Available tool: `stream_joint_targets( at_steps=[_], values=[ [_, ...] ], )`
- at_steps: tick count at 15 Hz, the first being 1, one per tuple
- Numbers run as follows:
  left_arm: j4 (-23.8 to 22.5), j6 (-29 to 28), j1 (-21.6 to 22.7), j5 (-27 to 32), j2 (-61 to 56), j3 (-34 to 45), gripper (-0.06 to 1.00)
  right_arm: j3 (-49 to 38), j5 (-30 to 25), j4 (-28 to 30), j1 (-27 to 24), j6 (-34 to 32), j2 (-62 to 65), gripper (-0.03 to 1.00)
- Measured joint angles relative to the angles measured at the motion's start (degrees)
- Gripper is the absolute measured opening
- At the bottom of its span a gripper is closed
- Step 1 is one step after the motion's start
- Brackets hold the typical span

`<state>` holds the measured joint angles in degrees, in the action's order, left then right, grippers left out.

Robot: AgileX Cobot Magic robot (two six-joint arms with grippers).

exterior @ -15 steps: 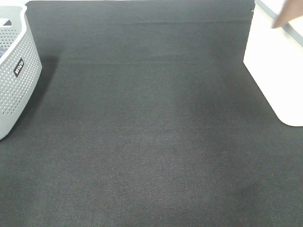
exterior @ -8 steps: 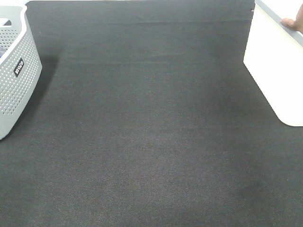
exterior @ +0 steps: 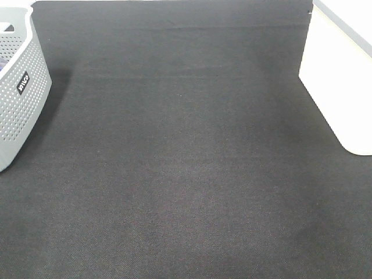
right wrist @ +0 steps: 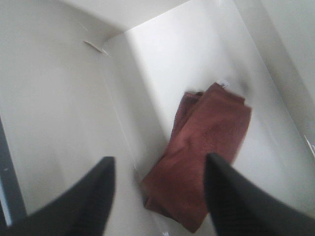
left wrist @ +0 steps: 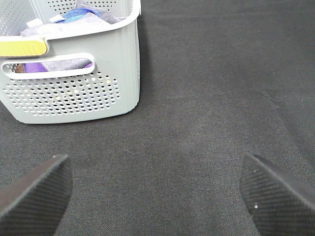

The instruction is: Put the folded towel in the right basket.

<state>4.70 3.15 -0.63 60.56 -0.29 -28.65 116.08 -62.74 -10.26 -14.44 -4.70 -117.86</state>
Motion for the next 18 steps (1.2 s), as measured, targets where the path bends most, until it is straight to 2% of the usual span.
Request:
stream_joint_targets(
  at_steps=[2,5,8,12,14,18],
  values=[
    [0.0,0.0,0.0,0.0,0.0,0.0,0.88,0.0,-1.0,-2.2,0.2,0.0,0.2,0.65],
    [0.0,0.0,0.0,0.0,0.0,0.0,0.88,0.0,-2.6,-3.9,1.7,0.0,2.1,0.67],
    [0.0,0.0,0.0,0.0,0.0,0.0,0.88,0.0,-5.6,-4.0,5.7,1.4,5.8,0.67],
    [0.0,0.0,0.0,0.0,0.0,0.0,0.88,-0.1,-6.6,2.0,14.0,2.6,10.3,0.67],
    [0.0,0.0,0.0,0.0,0.0,0.0,0.88,-3.3,-6.7,3.8,18.2,2.6,14.4,0.67],
    [0.0,0.0,0.0,0.0,0.0,0.0,0.88,-17.9,-6.8,5.0,18.9,2.6,25.9,0.67]
  ],
)
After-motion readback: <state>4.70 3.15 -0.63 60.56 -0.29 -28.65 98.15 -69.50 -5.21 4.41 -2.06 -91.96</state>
